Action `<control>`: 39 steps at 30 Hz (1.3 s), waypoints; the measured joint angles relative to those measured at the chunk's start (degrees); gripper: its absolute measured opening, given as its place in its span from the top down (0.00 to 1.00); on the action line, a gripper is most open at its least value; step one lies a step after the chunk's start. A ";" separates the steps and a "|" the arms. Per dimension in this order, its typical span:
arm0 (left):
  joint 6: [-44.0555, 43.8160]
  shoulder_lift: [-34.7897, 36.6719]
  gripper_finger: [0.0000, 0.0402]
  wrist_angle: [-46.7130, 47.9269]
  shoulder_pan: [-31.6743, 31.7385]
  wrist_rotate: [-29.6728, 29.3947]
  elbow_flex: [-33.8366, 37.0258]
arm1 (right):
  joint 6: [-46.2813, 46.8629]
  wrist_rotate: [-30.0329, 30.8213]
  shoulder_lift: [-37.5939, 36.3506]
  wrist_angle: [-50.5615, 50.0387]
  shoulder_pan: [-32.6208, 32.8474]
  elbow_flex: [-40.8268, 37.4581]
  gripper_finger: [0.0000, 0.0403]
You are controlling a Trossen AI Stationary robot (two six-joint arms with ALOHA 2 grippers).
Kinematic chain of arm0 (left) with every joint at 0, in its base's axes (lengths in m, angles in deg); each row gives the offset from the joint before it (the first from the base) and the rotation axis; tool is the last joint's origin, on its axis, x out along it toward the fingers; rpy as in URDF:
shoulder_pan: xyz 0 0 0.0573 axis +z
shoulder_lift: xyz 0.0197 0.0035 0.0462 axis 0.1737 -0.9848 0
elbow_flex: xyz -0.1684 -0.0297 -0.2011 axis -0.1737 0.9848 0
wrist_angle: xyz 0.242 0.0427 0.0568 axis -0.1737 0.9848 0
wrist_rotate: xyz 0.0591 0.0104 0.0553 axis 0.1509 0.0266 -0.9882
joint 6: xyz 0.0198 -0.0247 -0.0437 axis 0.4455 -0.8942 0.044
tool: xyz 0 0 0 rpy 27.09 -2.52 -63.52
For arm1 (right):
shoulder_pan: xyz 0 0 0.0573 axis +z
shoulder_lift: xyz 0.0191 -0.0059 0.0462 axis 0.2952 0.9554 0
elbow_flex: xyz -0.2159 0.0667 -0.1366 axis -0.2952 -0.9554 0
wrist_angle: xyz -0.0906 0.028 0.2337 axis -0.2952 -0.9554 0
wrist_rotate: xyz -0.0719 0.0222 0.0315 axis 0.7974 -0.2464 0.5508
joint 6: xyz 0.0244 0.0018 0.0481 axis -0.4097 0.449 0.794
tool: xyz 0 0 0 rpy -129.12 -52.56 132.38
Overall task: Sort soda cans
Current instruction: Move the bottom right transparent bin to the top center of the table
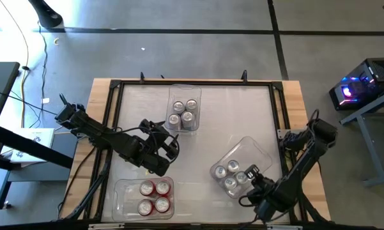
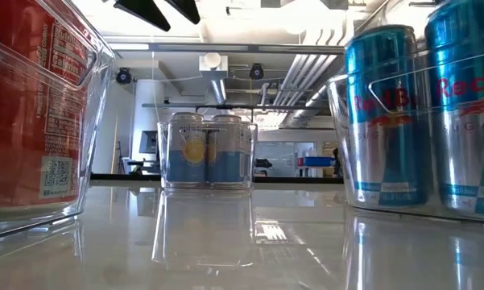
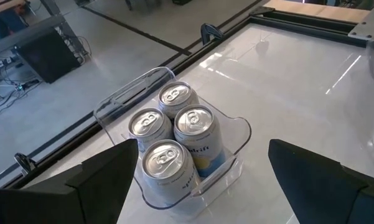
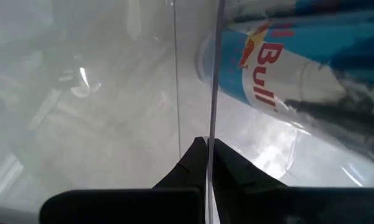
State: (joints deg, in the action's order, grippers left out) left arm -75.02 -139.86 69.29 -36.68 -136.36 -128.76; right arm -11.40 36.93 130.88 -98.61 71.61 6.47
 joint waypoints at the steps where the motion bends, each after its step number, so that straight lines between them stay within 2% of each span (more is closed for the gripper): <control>1: -0.02 0.00 0.11 0.00 0.00 0.04 0.00 | -0.10 -0.30 -0.87 1.31 -0.31 -1.50 0.99; 5: -0.09 0.00 0.11 0.00 0.03 0.53 0.00 | -1.44 -1.36 -4.52 6.38 -2.17 -7.02 0.99; 10: -0.64 0.00 0.11 -0.02 0.09 0.80 0.00 | -7.35 -1.23 -9.04 11.52 -5.16 -12.19 0.99; 18: -2.04 0.00 0.11 -0.02 0.71 1.29 0.00 | -16.66 -0.38 -15.11 12.79 -11.95 -18.01 0.98; 22: -2.08 0.00 0.11 -0.02 0.90 2.08 0.00 | -19.68 0.11 -16.71 12.43 -15.68 -19.28 0.91; 27: -2.08 0.00 0.11 -0.03 0.90 2.09 0.00 | -22.13 0.10 -17.34 12.26 -19.74 -19.21 0.76; 33: -2.05 0.00 0.11 -0.02 0.90 2.62 0.00 | -19.41 0.30 -17.34 6.66 -21.51 -15.57 0.61; 39: -2.05 0.01 0.11 -0.01 0.90 2.63 0.00 | -6.06 -2.22 -17.37 -5.64 -20.14 -7.53 0.59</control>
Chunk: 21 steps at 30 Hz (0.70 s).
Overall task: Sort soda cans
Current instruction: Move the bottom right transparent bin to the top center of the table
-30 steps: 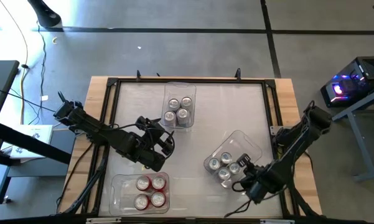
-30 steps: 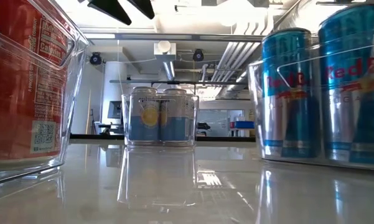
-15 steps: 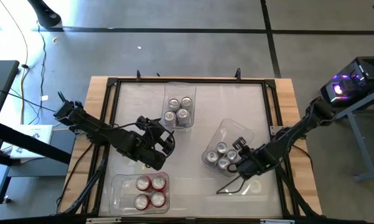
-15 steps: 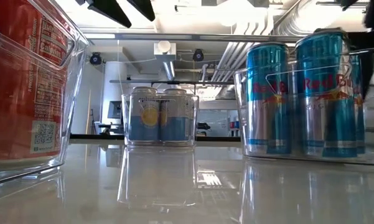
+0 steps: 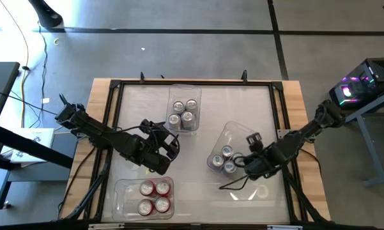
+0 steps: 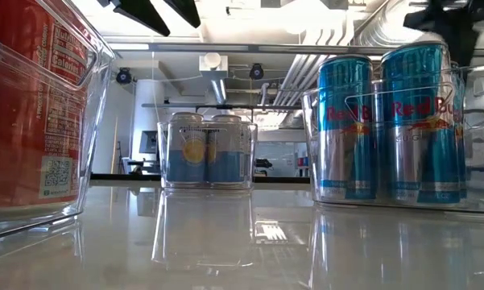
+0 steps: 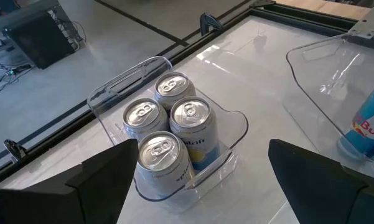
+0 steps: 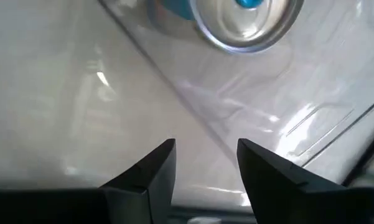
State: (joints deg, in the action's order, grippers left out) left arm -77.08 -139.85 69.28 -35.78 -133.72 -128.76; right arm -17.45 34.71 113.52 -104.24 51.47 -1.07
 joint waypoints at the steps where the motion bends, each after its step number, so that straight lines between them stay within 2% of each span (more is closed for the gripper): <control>1: 0.02 0.01 0.11 -0.01 0.00 0.00 0.00 | 2.68 -0.99 0.00 -1.38 0.72 1.40 0.59; 5: 0.02 0.01 0.11 0.01 0.00 -0.03 0.00 | 12.73 -3.71 -0.56 -1.09 5.40 5.21 0.59; 8: 0.08 0.01 0.11 0.05 0.00 -0.33 0.00 | 19.26 -3.10 -1.43 6.10 10.09 6.05 0.59; 11: 0.80 0.01 0.11 0.03 0.11 -0.77 0.00 | 24.84 1.52 -1.47 16.20 14.43 6.05 0.59; 14: 0.96 0.01 0.11 -0.01 0.31 -1.38 0.00 | 29.61 10.86 -0.71 26.39 17.16 4.72 0.59; 16: 0.98 0.01 0.11 0.01 0.31 -1.75 0.00 | 33.31 15.62 0.16 29.31 17.56 3.60 0.59; 18: 0.98 0.01 0.11 0.01 0.31 -1.86 0.00 | 37.13 16.71 1.40 29.30 16.75 2.74 0.59; 21: 1.11 0.01 0.11 0.01 0.31 -1.85 0.00 | 39.44 14.10 4.09 28.68 14.93 2.29 0.59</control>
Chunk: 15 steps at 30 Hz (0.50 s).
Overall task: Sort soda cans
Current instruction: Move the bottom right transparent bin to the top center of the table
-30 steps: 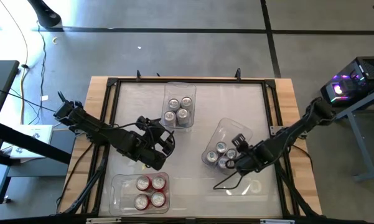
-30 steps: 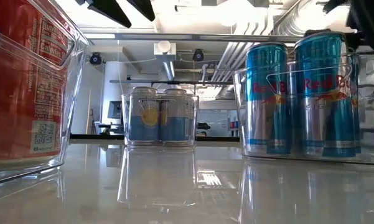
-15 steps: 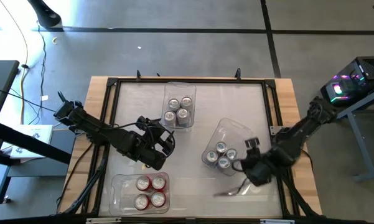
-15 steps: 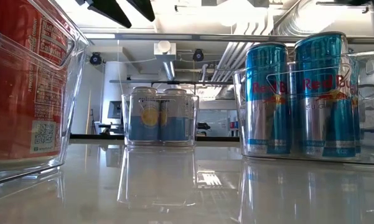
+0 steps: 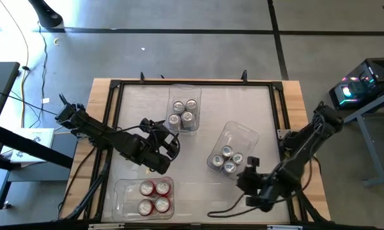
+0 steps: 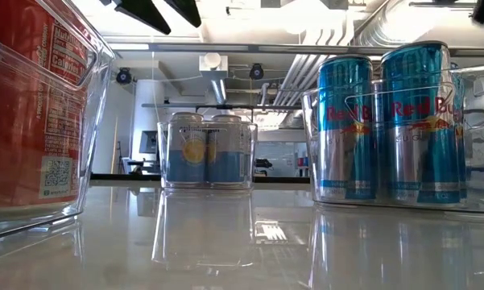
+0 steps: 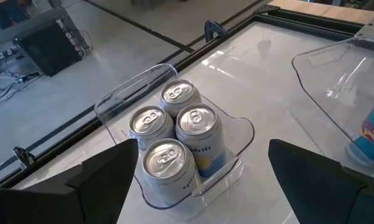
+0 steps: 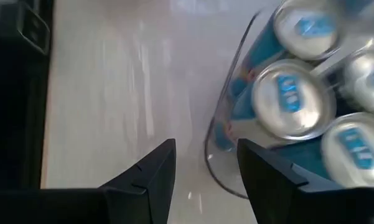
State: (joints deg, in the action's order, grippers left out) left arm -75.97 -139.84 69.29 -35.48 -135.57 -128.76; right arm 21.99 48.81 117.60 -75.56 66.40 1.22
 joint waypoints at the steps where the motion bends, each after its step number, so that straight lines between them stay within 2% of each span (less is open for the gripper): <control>1: -0.01 0.00 0.11 0.00 0.00 0.00 0.00 | -0.08 -1.59 0.92 0.21 -0.76 0.00 0.59; 5: 0.01 0.00 0.11 -0.01 0.00 0.00 0.00 | -0.29 -7.60 4.12 -0.08 -3.68 0.00 0.59; 9: 0.01 0.00 0.11 0.00 0.00 0.00 0.00 | -1.54 -10.13 5.07 -0.74 -6.14 -0.02 0.60; 15: -0.04 0.00 0.11 -0.02 -0.04 0.00 0.00 | -4.22 -13.47 5.18 -1.64 -8.92 0.00 0.69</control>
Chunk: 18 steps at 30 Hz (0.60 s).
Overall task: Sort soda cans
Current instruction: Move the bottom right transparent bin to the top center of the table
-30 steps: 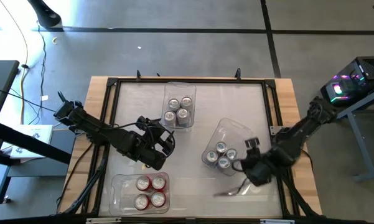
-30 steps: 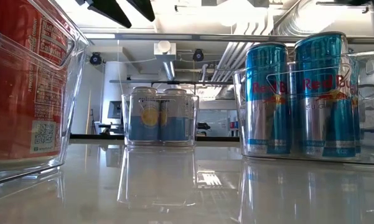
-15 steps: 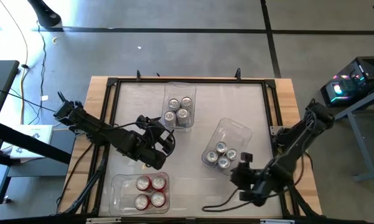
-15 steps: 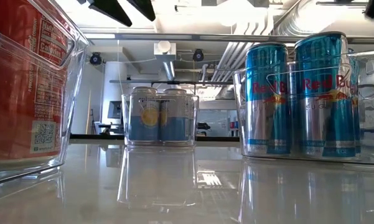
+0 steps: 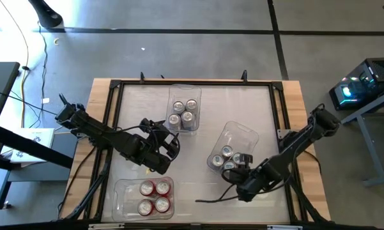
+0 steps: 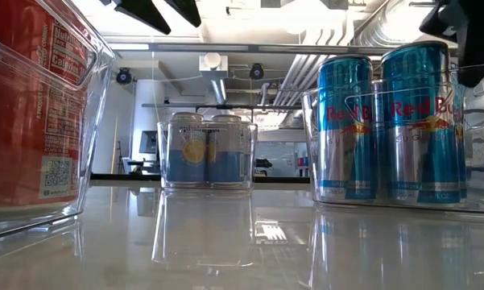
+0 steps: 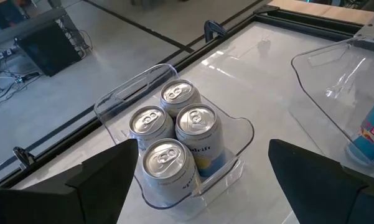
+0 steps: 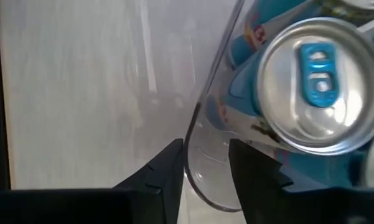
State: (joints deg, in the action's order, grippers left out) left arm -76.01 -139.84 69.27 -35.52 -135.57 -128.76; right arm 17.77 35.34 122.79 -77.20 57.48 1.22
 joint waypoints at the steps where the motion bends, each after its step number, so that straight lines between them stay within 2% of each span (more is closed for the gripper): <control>1: 0.00 0.00 0.11 0.00 0.00 0.00 0.00 | -0.49 -0.51 0.16 -0.23 -0.33 0.04 0.70; 12: -0.02 0.00 0.11 -0.02 0.00 0.26 0.00 | -5.23 -2.71 2.66 1.01 -1.62 -0.04 0.77; 18: -0.56 0.00 0.11 -0.02 -0.04 0.35 -0.01 | -8.19 -3.01 2.66 0.69 -1.74 -0.04 0.97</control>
State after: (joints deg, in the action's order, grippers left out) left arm -76.56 -139.84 69.24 -35.56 -135.23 -128.78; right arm 9.57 32.32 125.45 -76.51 55.74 1.18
